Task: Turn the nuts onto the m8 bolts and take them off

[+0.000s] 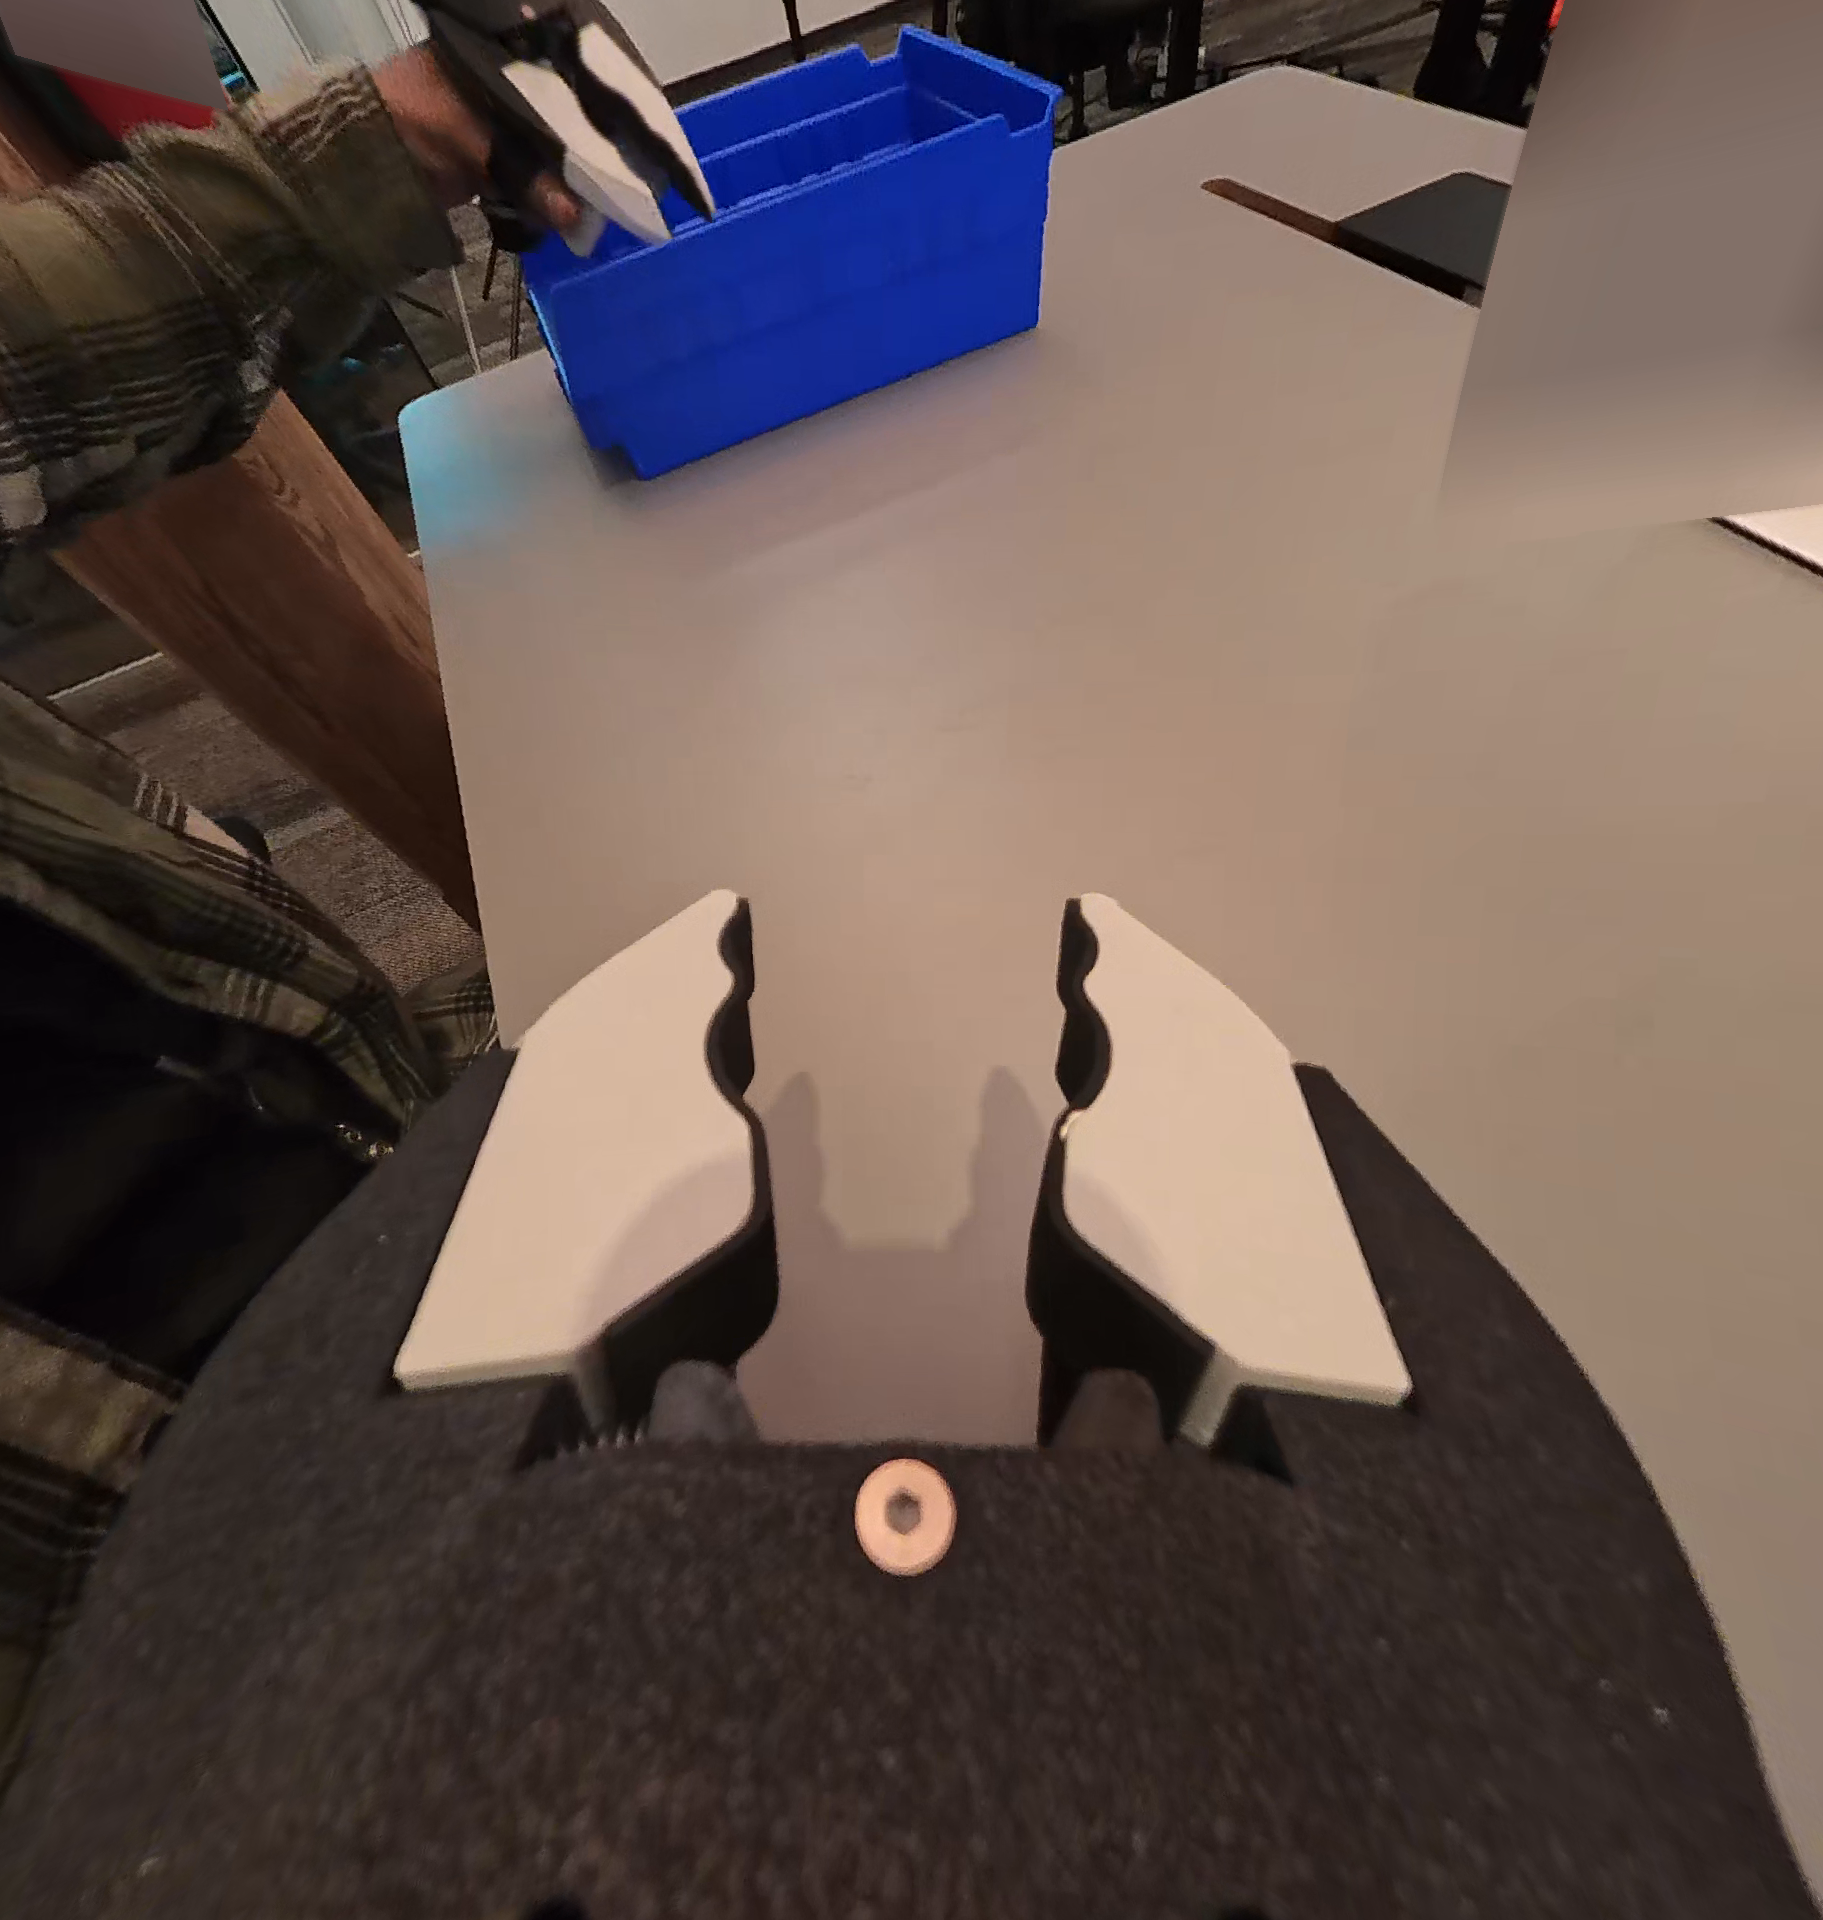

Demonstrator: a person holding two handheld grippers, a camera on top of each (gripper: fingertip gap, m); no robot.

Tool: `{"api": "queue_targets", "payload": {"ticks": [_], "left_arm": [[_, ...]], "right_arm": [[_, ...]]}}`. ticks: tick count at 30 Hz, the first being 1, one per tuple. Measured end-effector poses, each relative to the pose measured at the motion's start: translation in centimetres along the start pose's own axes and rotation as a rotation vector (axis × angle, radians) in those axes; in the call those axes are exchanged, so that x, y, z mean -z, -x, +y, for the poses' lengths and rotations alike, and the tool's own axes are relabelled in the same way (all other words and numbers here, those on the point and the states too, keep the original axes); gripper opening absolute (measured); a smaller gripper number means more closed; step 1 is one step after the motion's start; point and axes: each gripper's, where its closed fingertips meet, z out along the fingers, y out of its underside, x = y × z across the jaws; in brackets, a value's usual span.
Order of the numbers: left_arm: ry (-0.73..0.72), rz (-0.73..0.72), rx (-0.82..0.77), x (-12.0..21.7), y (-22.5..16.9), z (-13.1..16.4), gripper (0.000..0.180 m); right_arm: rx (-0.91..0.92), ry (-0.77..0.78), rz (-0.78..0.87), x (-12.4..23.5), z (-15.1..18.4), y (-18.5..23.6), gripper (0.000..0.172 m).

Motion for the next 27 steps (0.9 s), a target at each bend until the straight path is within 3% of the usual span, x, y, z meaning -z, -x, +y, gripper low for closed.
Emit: {"api": "queue_targets", "payload": {"ticks": [14,18,27], "left_arm": [[0.241,0.029,-0.001,-3.3,1.1,4.2,0.03],[0.291,0.034,0.014,-3.7,1.2,5.3,0.021],[0.281,-0.018,0.035,-2.8,1.9,4.3,0.014]], "right_arm": [[-0.017,0.029,-0.007,-0.5,0.5,-0.2,0.055],[-0.021,0.023,-0.006,-0.4,0.4,-0.3,0.055],[-0.021,0.0,-0.008,0.3,0.4,0.1,0.049]]}}
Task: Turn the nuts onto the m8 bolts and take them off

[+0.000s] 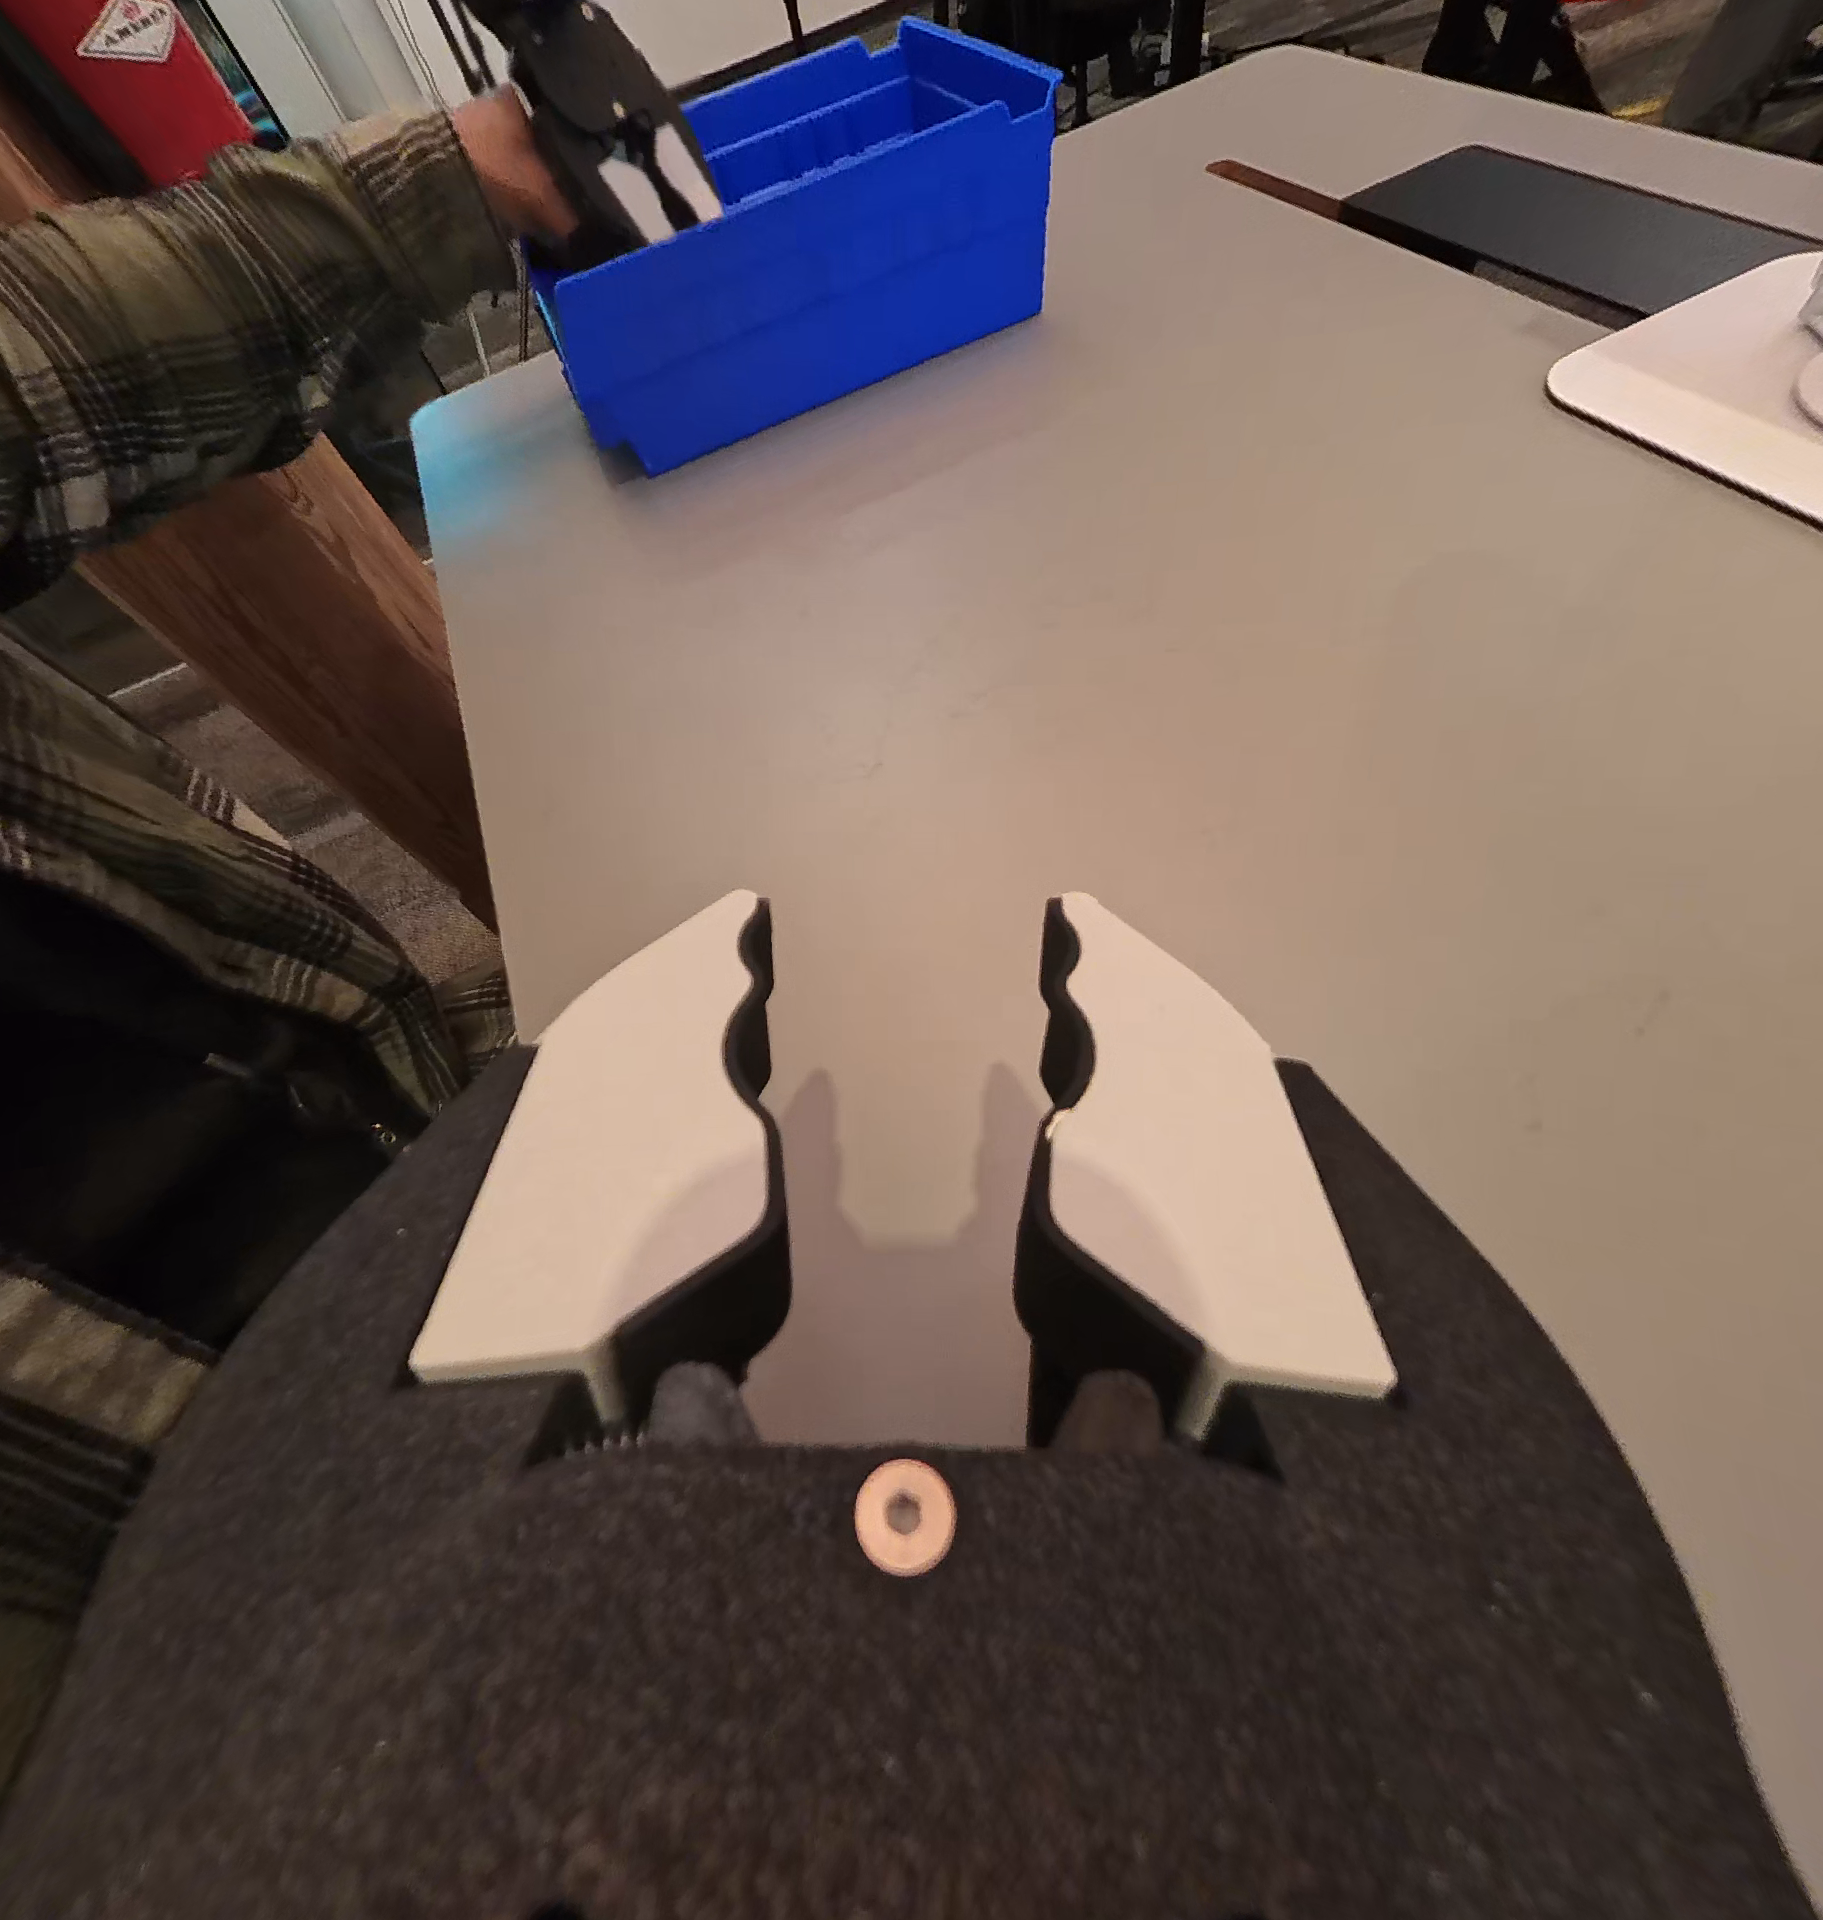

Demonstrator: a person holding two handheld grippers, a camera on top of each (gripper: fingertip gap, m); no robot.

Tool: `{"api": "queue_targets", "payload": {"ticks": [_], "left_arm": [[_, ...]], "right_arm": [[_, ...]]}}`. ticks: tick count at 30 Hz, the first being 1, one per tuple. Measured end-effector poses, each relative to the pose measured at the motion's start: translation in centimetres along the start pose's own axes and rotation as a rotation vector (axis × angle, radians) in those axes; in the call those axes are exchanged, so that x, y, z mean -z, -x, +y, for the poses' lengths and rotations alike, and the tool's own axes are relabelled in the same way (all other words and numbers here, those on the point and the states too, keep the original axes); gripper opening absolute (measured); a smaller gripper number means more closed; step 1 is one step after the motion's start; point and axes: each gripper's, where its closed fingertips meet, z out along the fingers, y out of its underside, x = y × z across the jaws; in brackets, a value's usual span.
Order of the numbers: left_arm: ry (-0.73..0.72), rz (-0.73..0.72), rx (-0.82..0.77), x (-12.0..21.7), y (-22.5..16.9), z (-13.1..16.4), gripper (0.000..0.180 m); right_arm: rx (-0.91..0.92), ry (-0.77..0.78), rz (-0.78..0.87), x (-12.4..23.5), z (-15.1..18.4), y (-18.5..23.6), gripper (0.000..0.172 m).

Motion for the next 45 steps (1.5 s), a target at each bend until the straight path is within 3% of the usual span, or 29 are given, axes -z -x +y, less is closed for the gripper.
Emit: {"api": "queue_targets", "payload": {"ticks": [4,8,11,14,18,21,28,39,43,45], "left_arm": [[-0.14,-0.051,-0.003,5.2,-0.1,-5.0,0.014],[-0.219,-0.026,-0.141,7.7,-5.2,-13.4,0.014],[-0.241,0.05,-0.264,4.5,-10.9,-19.2,0.014],[-0.216,0.155,-0.332,-2.1,-15.8,-22.5,0.014],[-0.072,0.256,-0.409,-10.6,-20.2,-23.1,0.014],[-0.048,0.306,-0.431,-13.4,-22.1,-23.7,0.014],[-0.069,0.349,-0.42,-14.9,-23.0,-24.1,0.014],[-0.071,0.397,-0.415,-16.8,-23.8,-23.1,0.014],[-0.121,0.403,-0.419,-16.2,-23.7,-23.2,0.03],[-0.178,0.405,-0.405,-15.2,-23.2,-23.4,0.047]], "right_arm": [[0.0,-0.009,0.002,0.7,0.2,0.2,0.049],[-0.005,-0.021,0.009,1.5,0.4,0.2,0.048],[-0.012,-0.036,0.008,1.7,0.7,0.3,0.048],[-0.023,-0.039,0.003,1.7,1.3,0.5,0.048],[-0.038,-0.027,0.011,2.1,2.3,0.8,0.049],[-0.043,-0.019,0.019,2.7,2.8,1.0,0.049],[-0.06,-0.013,0.014,2.9,3.5,0.8,0.048],[-0.025,0.07,-0.023,0.2,4.0,0.7,0.053],[0.009,0.09,-0.048,-1.4,3.1,0.7,0.053],[0.037,0.103,-0.068,-2.6,2.3,0.6,0.052]]}}
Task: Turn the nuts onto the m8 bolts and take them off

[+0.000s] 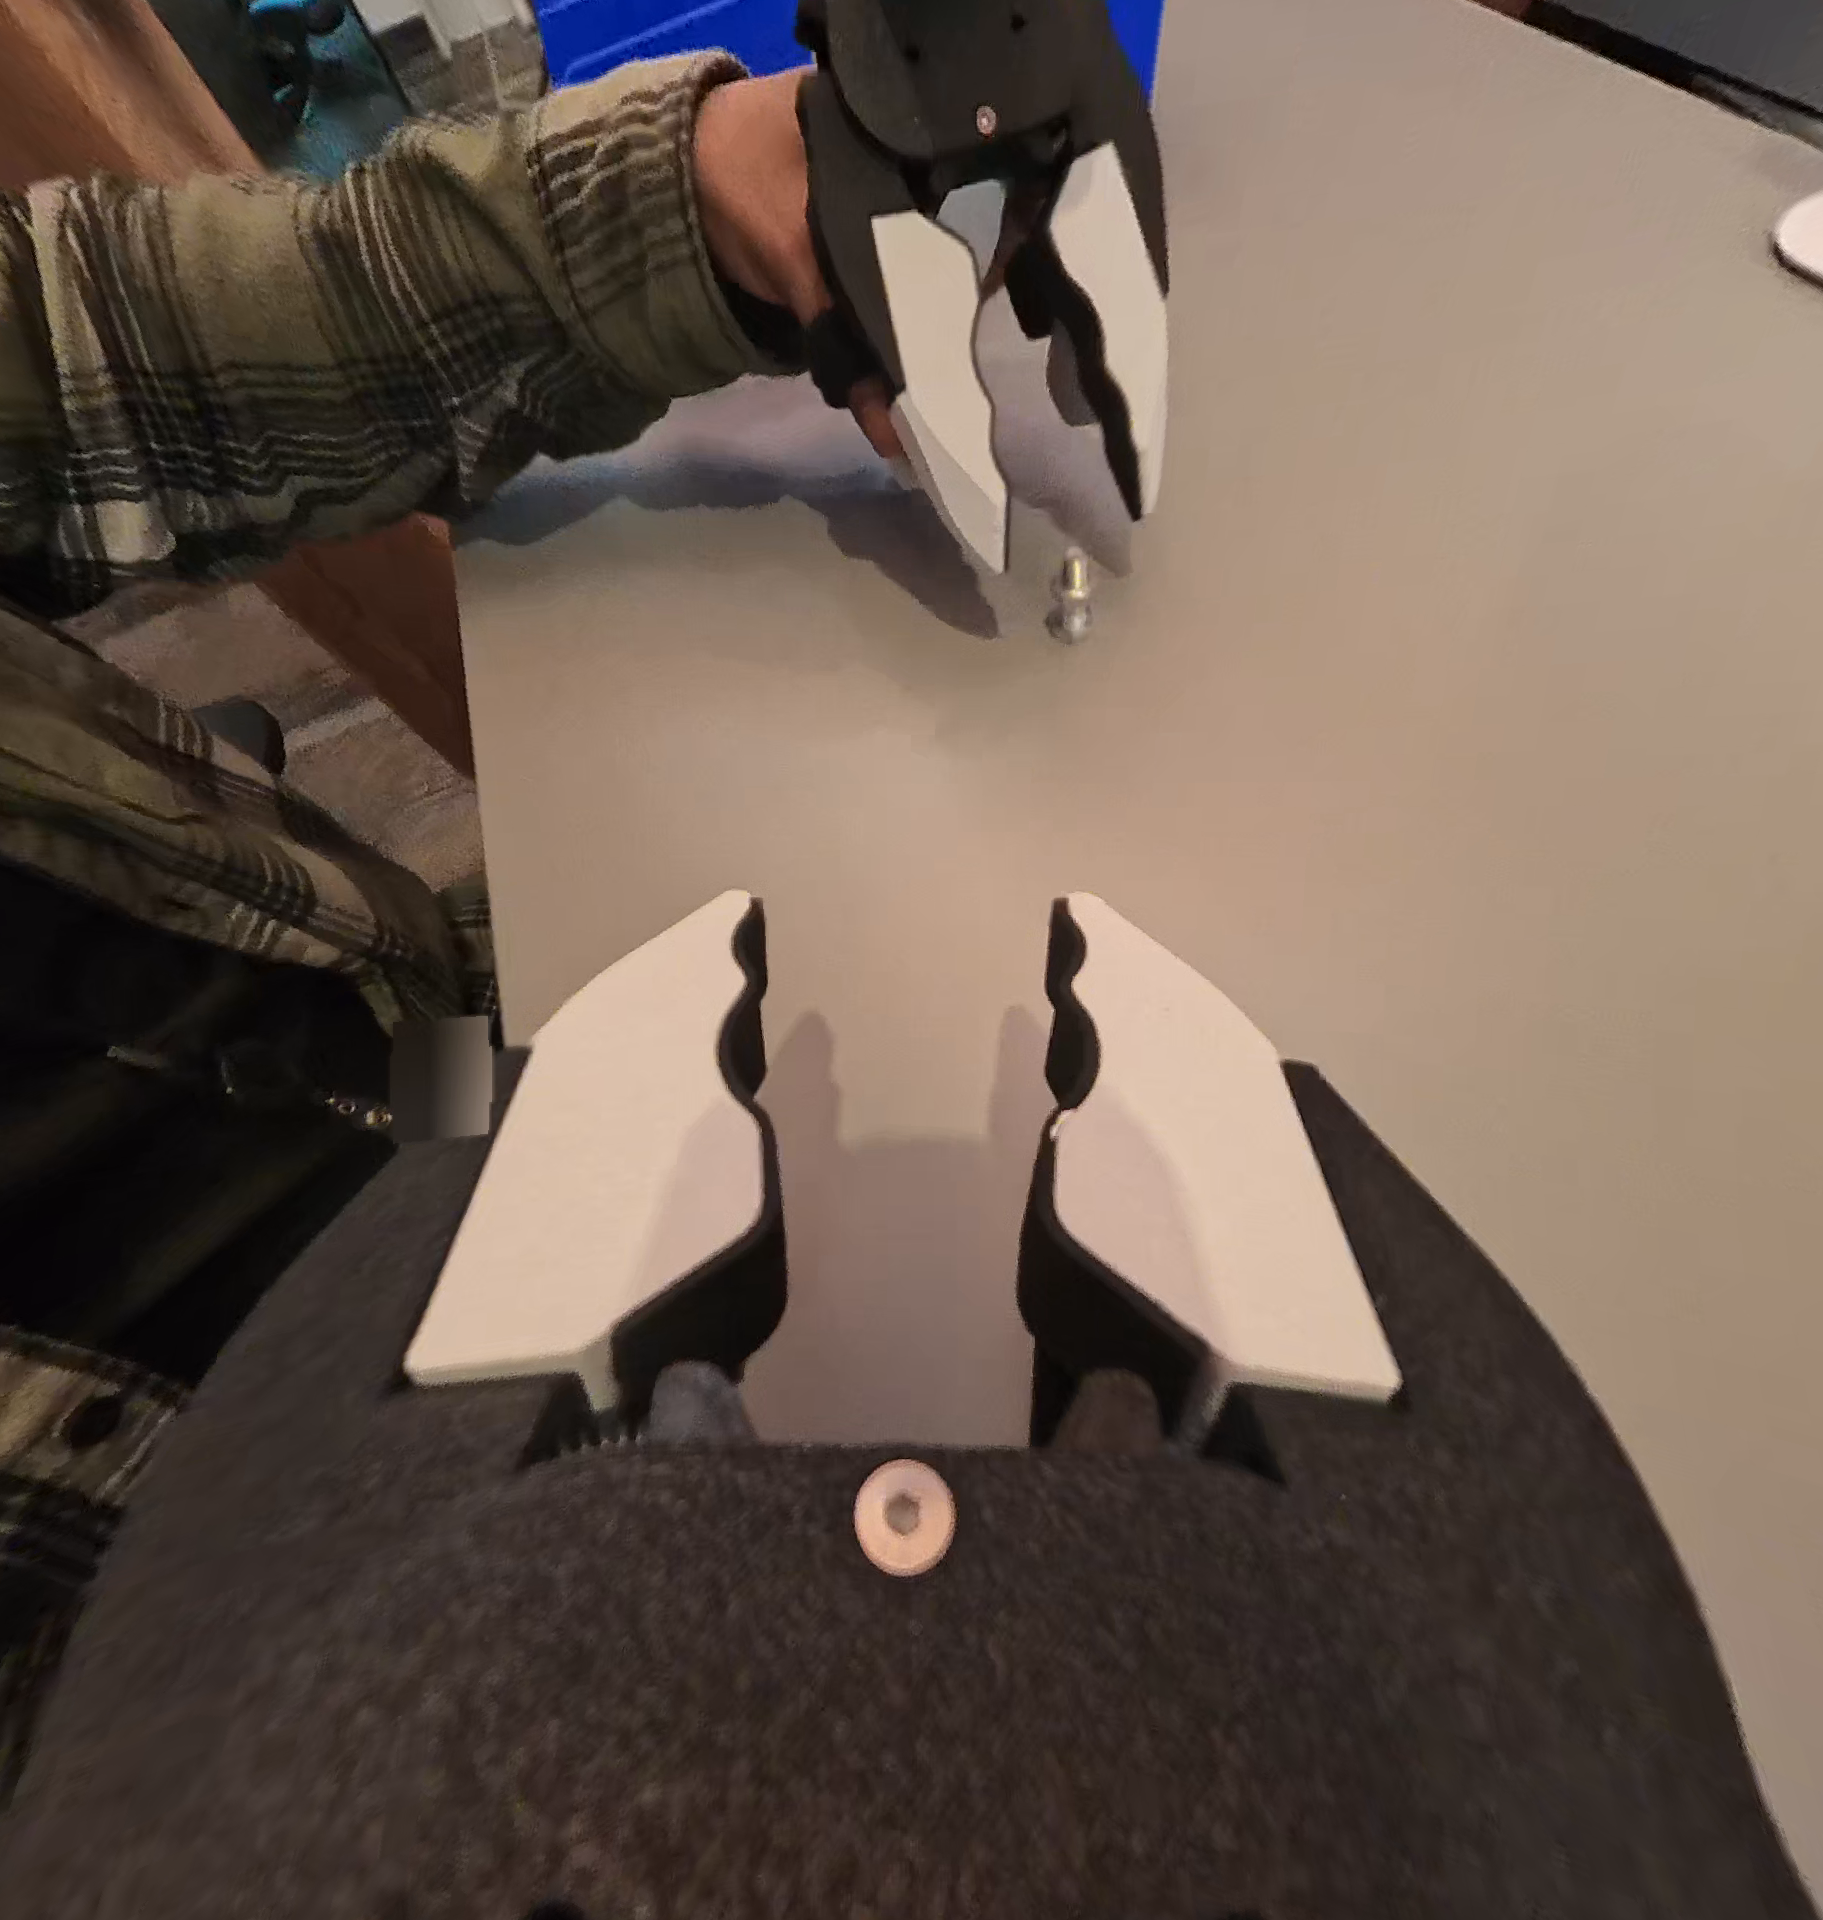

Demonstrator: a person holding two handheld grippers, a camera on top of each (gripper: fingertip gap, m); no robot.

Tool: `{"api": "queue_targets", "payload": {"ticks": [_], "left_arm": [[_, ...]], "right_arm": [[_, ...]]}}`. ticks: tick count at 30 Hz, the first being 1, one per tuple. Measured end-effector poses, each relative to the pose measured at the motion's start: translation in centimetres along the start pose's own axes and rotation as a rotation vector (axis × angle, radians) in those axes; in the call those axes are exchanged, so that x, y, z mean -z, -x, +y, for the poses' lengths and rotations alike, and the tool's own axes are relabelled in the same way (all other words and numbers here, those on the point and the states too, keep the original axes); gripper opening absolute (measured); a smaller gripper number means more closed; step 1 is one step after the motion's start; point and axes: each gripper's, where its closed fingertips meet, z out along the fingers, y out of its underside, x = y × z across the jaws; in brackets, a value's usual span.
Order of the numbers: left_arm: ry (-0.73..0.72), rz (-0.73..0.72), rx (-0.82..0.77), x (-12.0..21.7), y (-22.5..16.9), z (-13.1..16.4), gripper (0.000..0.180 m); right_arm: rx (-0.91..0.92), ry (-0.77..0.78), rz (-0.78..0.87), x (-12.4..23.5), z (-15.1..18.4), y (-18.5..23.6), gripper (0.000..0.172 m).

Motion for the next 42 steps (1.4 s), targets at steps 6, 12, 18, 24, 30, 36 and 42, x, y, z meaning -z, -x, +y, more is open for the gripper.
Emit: {"api": "queue_targets", "payload": {"ticks": [6,12,18,24,30,36,42], "left_arm": [[-0.359,0.03,0.066,4.6,1.6,-1.4,0.056],[-0.527,0.005,0.051,7.5,2.1,-1.8,0.05],[-0.492,0.005,0.052,6.6,2.1,-1.0,0.05],[-0.482,0.011,0.043,6.3,1.9,-1.1,0.05],[-0.464,0.024,0.041,5.4,1.7,-1.0,0.05],[-0.488,0.081,0.033,3.8,0.4,-2.2,0.051],[-0.59,0.161,0.026,2.6,-1.8,-5.1,0.049]], "right_arm": [[0.137,0.043,-0.071,-6.3,-3.7,-1.3,0.042],[0.199,0.151,-0.129,-13.1,-3.8,-3.7,0.033],[0.211,0.211,-0.155,-15.9,-3.3,-4.7,0.024],[0.215,0.226,-0.171,-16.7,-3.2,-4.9,0.008],[0.178,0.213,-0.21,-16.4,-3.5,-4.8,0.007],[0.194,0.149,-0.225,-13.3,-7.7,-4.8,0.007],[0.223,0.107,-0.273,-11.0,-11.9,-3.9,0.007]]}}
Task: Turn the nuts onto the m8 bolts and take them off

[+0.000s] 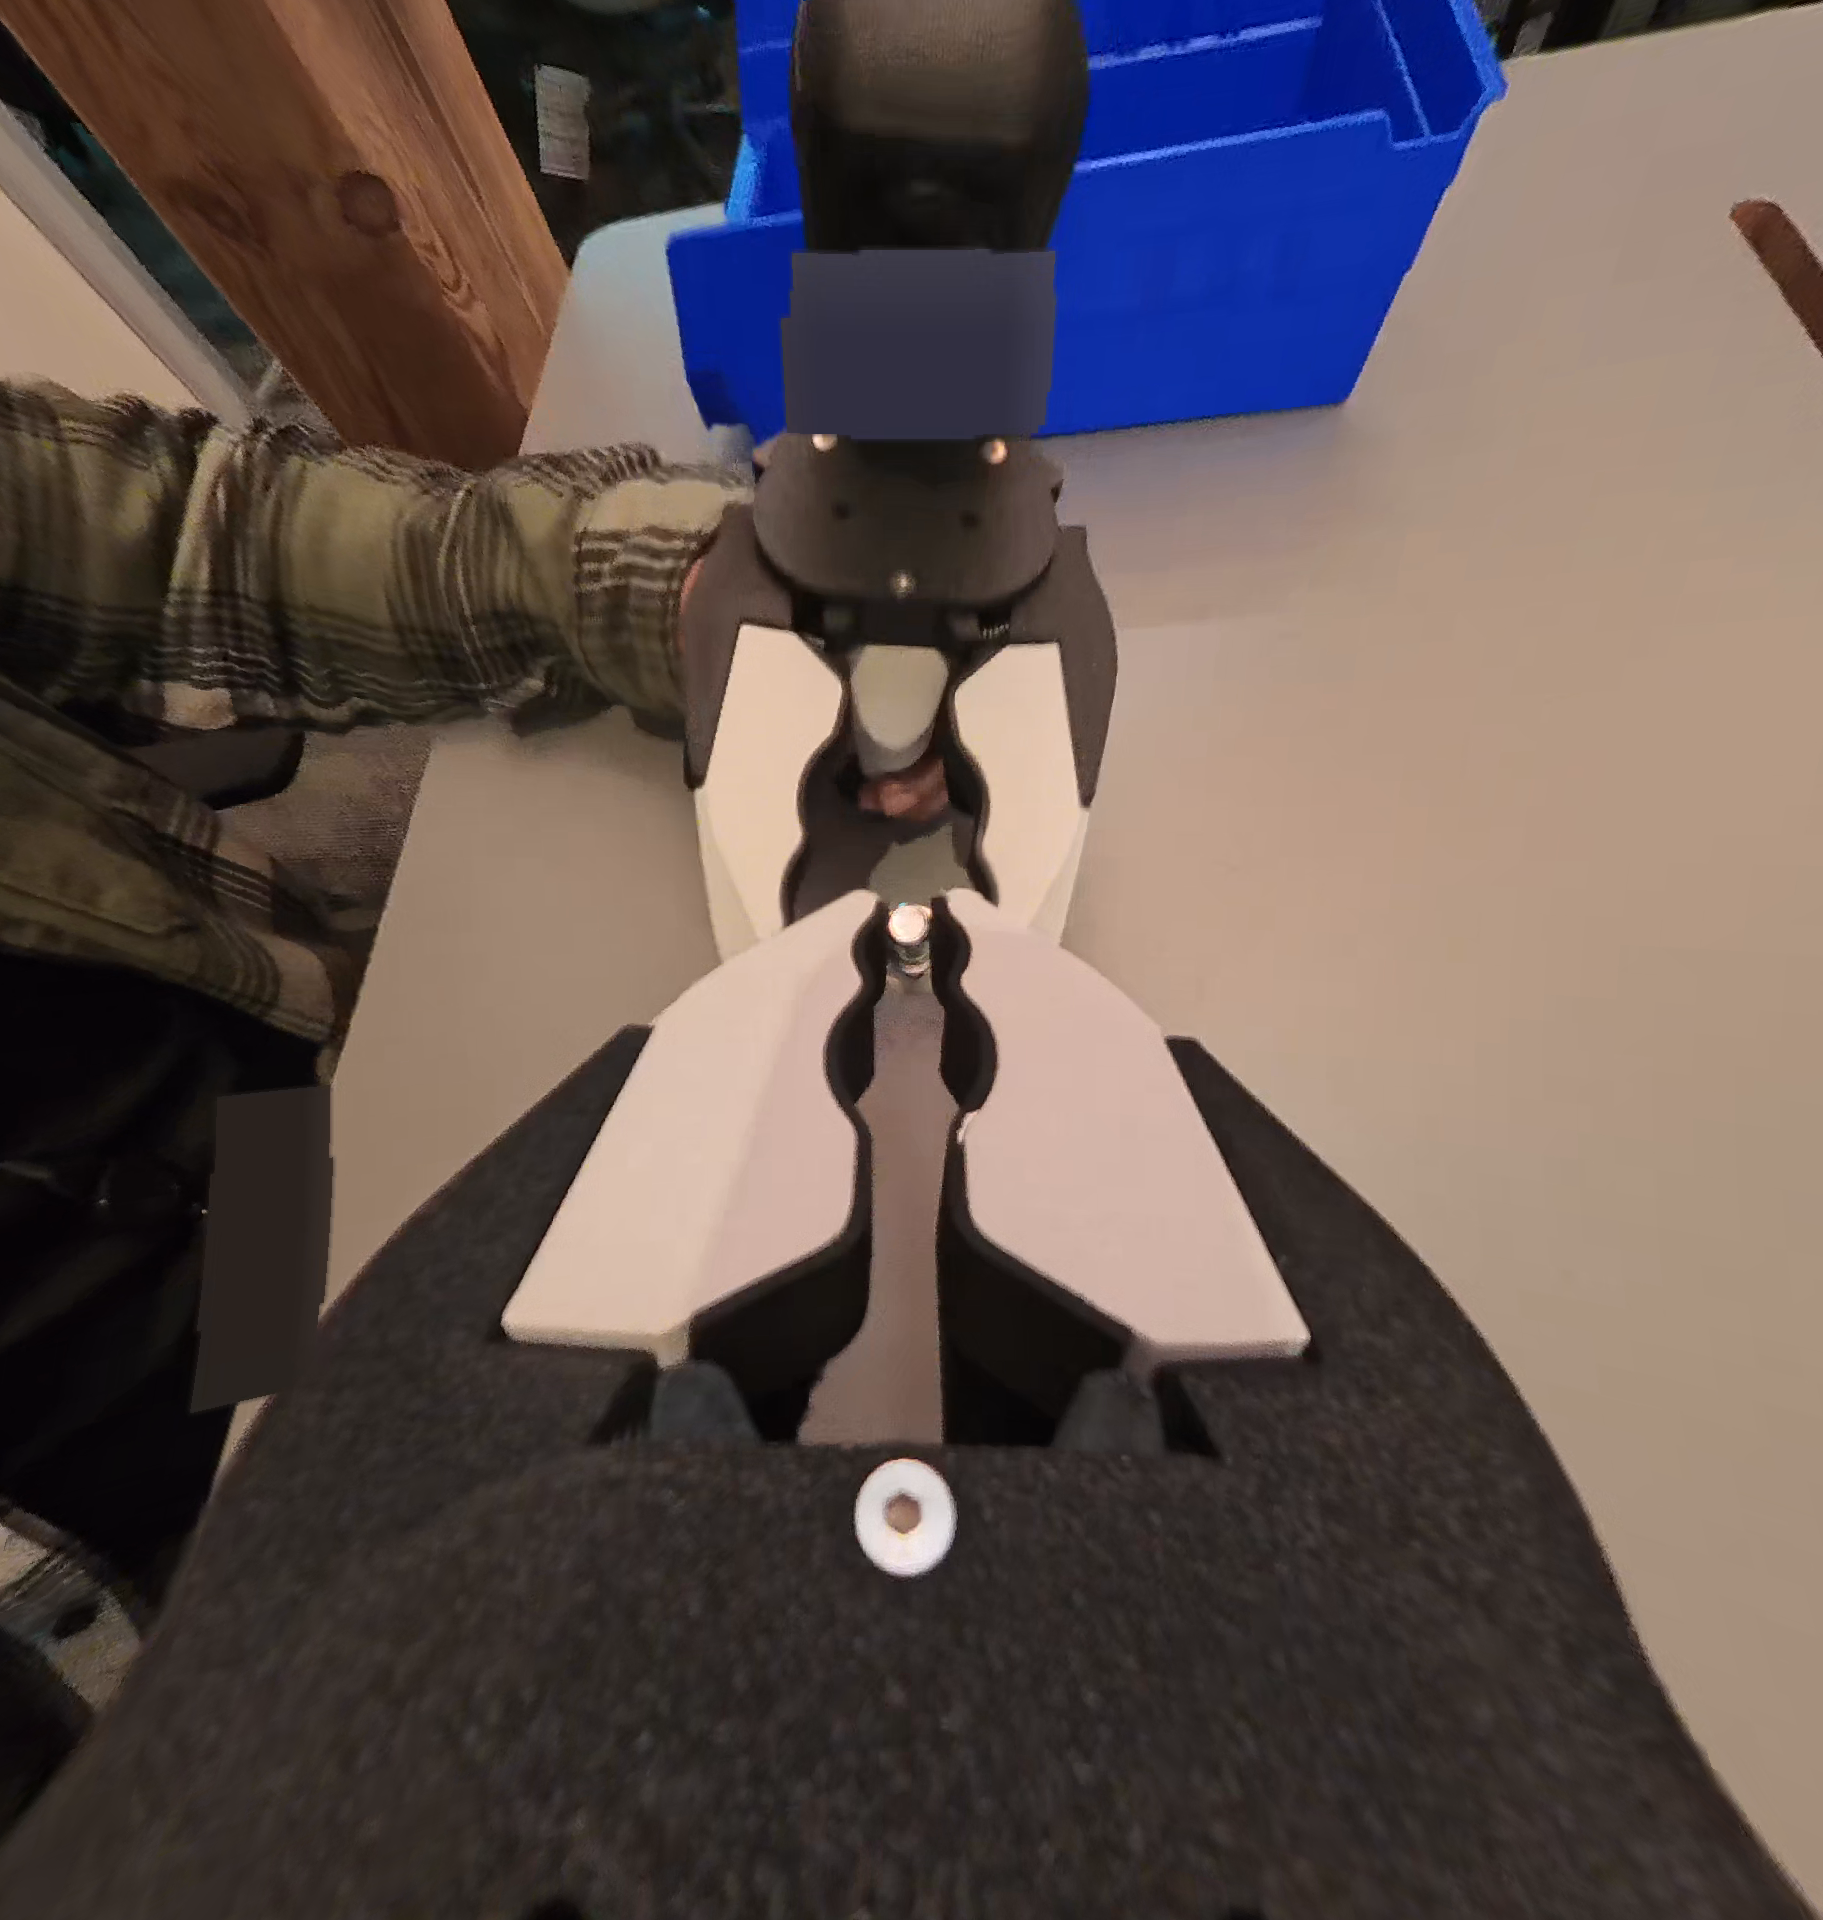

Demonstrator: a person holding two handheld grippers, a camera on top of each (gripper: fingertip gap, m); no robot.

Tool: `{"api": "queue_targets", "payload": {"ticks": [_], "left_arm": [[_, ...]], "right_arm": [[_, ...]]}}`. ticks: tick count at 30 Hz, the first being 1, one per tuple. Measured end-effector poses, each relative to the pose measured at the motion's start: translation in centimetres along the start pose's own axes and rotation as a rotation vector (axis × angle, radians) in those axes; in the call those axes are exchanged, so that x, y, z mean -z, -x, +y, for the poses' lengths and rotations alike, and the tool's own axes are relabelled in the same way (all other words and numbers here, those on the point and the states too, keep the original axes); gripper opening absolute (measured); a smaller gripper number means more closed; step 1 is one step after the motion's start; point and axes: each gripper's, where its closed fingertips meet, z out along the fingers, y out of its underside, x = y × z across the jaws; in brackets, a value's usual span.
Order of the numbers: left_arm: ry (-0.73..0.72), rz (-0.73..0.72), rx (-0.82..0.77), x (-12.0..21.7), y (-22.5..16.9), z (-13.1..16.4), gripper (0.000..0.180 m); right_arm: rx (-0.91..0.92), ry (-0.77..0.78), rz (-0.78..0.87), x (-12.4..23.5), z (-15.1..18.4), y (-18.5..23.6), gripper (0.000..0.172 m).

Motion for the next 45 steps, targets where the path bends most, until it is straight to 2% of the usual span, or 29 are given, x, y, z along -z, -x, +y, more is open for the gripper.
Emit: {"api": "queue_targets", "payload": {"ticks": [7,23,32,37,41,45], "left_arm": [[-0.112,0.017,0.0,0.0,-0.4,-1.7,0.04],[-0.132,0.006,-0.044,0.5,-0.6,-2.3,0.016],[-0.154,-0.013,-0.058,0.5,-0.8,-2.7,0.016],[-0.229,-0.033,0.002,1.1,-0.3,-3.5,0.016],[-0.282,0.001,0.019,1.2,-0.8,-4.2,0.016],[-0.303,0.016,-0.007,1.3,-1.5,-4.7,0.016]], "right_arm": [[-0.003,0.001,-0.012,0.3,0.1,0.2,0.007],[-0.026,-0.02,-0.07,0.0,-0.5,0.9,0.007],[-0.019,-0.04,-0.075,0.2,-0.9,1.2,0.008],[-0.038,-0.214,0.091,1.5,-2.5,-0.1,0.064],[-0.035,-0.247,0.226,0.7,-2.2,-1.4,0.085],[-0.06,-0.289,0.284,1.6,-2.1,-2.5,0.088]]}}
